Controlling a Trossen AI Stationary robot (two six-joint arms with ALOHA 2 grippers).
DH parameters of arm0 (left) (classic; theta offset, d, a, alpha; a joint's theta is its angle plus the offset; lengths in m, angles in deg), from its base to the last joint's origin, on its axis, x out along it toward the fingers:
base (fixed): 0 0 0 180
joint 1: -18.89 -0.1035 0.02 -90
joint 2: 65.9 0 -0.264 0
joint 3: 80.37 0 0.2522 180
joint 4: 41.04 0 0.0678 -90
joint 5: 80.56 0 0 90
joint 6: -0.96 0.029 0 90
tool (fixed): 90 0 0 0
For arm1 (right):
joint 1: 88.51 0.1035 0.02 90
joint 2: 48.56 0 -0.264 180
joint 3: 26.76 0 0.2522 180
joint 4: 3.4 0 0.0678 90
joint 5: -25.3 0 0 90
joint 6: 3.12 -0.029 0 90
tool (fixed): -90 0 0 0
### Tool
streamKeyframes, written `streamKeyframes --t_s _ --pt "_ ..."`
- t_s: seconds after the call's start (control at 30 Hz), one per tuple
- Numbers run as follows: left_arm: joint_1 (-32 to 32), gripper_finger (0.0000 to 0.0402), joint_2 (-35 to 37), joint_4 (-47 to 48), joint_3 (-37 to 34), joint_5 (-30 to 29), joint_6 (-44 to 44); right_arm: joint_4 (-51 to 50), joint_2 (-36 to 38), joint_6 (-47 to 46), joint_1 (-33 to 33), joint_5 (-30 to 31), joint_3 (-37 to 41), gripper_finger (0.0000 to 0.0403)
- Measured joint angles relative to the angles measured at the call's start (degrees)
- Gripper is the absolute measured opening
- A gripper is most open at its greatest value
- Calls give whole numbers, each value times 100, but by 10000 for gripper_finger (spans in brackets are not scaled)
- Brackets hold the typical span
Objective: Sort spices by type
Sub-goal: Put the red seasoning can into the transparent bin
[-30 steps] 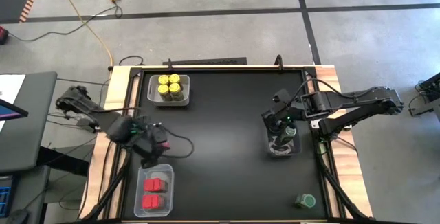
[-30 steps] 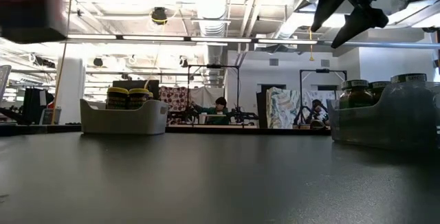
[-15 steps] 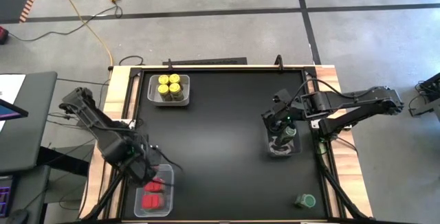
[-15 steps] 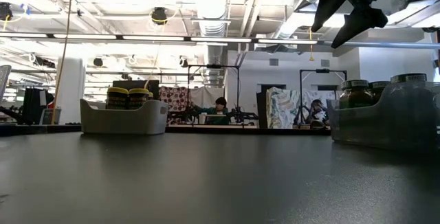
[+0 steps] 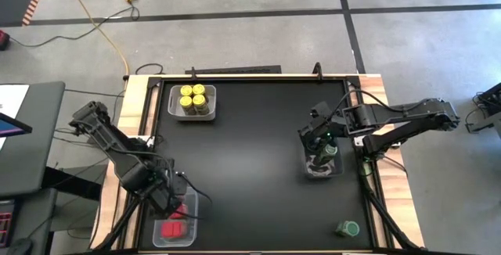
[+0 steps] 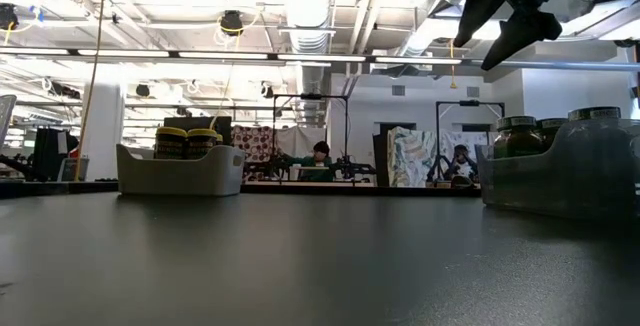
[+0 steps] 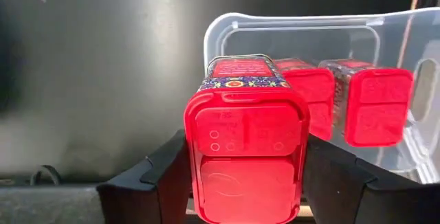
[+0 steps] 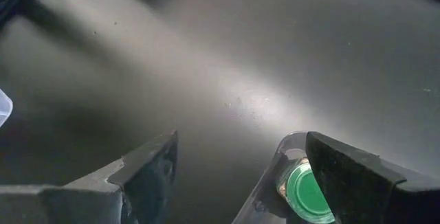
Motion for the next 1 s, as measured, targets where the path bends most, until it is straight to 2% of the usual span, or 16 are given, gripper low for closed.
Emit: streamKeyframes --t_s 1.0 --pt "131 219 0 -244 -181 -16 212 2 0 1 3 0 1 346"
